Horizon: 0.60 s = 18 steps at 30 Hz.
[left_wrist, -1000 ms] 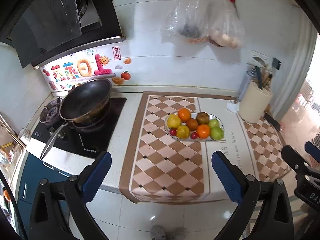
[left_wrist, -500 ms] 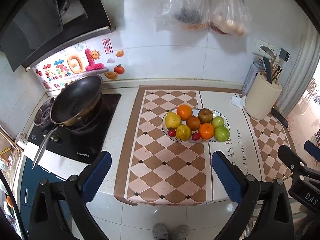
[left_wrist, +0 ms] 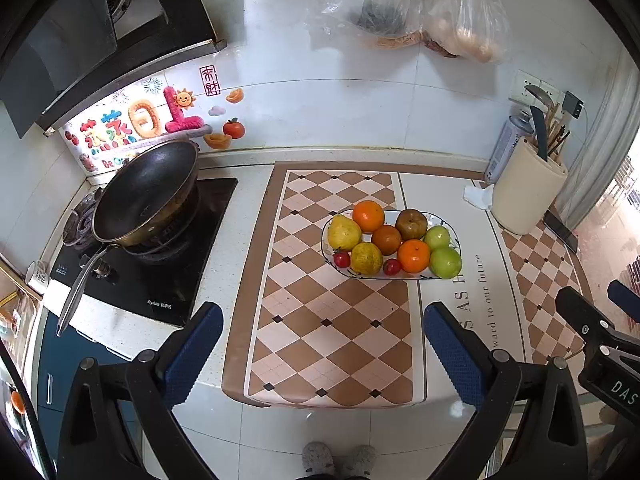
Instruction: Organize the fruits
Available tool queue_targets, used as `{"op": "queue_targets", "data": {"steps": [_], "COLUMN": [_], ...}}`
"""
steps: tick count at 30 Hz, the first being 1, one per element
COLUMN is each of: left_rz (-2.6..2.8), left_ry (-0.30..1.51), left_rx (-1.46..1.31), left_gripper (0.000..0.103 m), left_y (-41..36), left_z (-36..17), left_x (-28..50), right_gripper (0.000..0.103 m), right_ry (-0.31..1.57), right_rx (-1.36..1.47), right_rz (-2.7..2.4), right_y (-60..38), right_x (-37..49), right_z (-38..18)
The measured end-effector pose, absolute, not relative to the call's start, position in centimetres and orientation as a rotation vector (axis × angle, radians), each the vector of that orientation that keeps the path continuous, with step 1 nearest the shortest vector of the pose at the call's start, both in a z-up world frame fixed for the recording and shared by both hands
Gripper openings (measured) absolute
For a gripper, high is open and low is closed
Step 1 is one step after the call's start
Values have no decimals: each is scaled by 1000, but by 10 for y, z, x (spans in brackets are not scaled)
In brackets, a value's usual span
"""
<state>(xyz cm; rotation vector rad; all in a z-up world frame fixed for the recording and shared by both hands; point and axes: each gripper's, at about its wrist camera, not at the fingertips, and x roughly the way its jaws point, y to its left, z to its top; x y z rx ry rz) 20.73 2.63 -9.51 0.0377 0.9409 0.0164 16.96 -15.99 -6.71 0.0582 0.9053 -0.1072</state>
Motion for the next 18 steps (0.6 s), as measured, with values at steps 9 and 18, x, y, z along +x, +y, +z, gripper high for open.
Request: {"op": "queue_targets", "data": {"steps": [9, 18], "left_rz": [19, 17], "left_ry": [941, 931], "left_rx": [36, 36], "left_gripper": [103, 103], "left_y": [26, 29], "left_z": [-95, -93], "left_x": [207, 203], "right_gripper": [101, 101], "right_ry": [908, 905], "right_rx": [55, 57], "right_rz": [-109, -109], "right_y": [-158, -158], "right_x": [170, 170], "right_z": [-68, -68]}}
